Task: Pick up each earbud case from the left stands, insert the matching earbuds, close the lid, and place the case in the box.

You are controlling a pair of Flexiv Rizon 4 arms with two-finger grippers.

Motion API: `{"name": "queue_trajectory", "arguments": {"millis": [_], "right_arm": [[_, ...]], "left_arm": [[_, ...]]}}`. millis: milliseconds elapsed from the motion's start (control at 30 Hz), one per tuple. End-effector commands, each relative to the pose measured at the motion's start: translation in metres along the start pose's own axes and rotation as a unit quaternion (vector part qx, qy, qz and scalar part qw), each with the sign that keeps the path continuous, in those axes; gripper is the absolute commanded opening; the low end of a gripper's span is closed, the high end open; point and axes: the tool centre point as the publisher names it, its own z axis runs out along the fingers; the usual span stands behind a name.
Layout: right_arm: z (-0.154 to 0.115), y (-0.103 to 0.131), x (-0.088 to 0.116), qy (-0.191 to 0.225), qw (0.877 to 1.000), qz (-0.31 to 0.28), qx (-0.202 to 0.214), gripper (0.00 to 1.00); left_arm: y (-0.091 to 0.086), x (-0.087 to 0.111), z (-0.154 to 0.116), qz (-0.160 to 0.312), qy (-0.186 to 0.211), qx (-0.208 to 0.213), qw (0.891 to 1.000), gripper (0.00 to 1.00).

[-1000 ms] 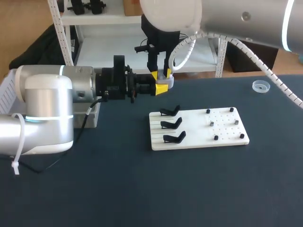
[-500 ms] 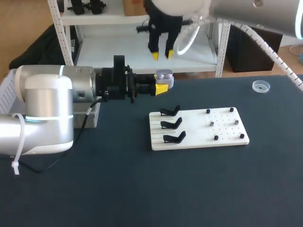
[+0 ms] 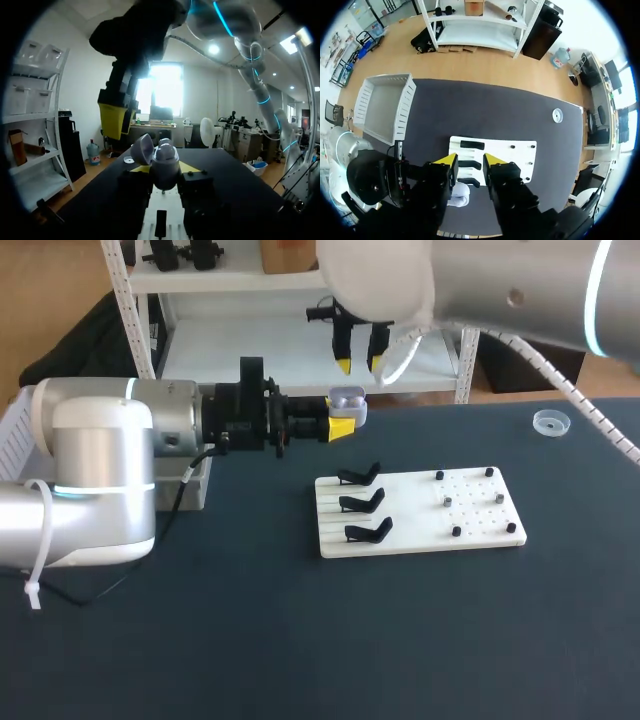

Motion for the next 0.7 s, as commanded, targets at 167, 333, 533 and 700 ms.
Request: {"name": "queue_trajectory", "arguments": {"millis": [167,333,533,700], "right_arm": [[0.008,-0.001,0.009,0.028,1.000,0.005,-0.001,0.32],[0.003,-0.003,0.022,0.032,0.999,0.010,-0.010,0.33],[0.001,-0.002,0.036,0.038,0.999,0.016,-0.023,0.33],[0.002,0.002,0.043,0.044,0.999,0.017,-0.027,0.33]], "left_arm": [[0.001,0.000,0.001,0.000,0.000,0.001,1.000,0.00],[0.001,0.000,0.001,0.000,0.000,0.001,1.000,0.00],[0.001,0.000,0.001,0.000,0.000,0.001,1.000,0.00],[0.001,0.000,0.001,0.000,0.000,0.001,1.000,0.00]]}}
